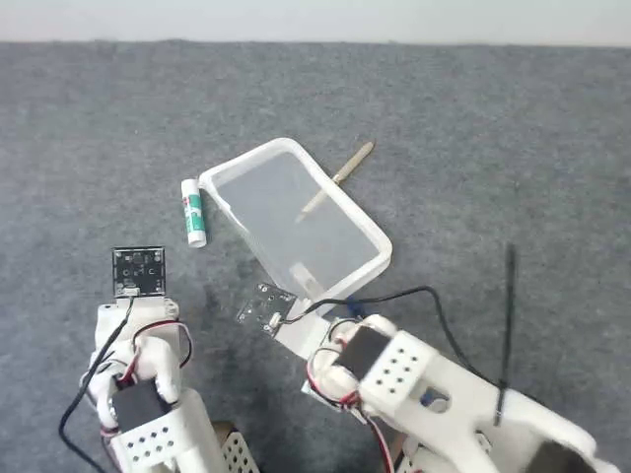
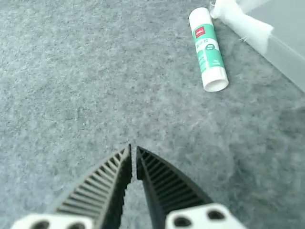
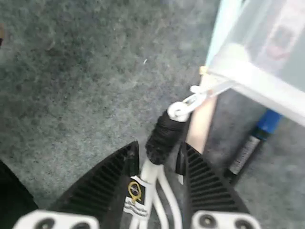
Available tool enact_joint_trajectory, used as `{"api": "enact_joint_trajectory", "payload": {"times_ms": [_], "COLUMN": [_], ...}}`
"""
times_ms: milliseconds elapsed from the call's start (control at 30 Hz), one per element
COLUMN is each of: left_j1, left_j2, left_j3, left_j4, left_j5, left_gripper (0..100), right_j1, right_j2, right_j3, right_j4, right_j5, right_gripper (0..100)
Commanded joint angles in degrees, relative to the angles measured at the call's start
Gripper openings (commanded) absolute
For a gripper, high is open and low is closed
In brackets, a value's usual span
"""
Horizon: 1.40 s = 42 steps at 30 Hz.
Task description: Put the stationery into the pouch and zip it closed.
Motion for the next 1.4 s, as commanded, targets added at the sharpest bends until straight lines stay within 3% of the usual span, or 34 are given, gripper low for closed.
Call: {"api": "enact_joint_trajectory", "payload": {"times_ms": [0, 333, 467, 767, 933, 1367], "left_j1": [-0.4, -0.4, -0.4, -0.4, -0.3, -0.3], "left_j2": [-1.1, -1.1, -1.1, -1.1, -1.1, -1.1], "left_j3": [-3.3, -2.4, -2.4, -2.4, -2.4, -2.9], "left_j4": [-1.6, -1.8, -1.8, -1.8, -1.8, -1.8], "left_j5": [0.0, 0.0, 0.0, 0.0, 0.0, 0.0], "left_gripper": [2, 2, 2, 2, 2, 2], "right_j1": [-0.1, 4.3, 5.1, 9.7, 13.1, 13.4], "right_j2": [3.0, 7.3, 10.7, 18.2, 12.3, -15.0], "right_j3": [-1.0, -1.0, -1.1, -8.7, -9.4, -3.6], "right_j4": [-2.8, -7.4, -10.1, -4.3, -1.6, -1.0], "right_j5": [-1.1, -1.1, -1.0, 4.0, 5.3, 4.7], "right_gripper": [13.7, 13.6, 8.7, 0.6, 0.7, 0.7]}}
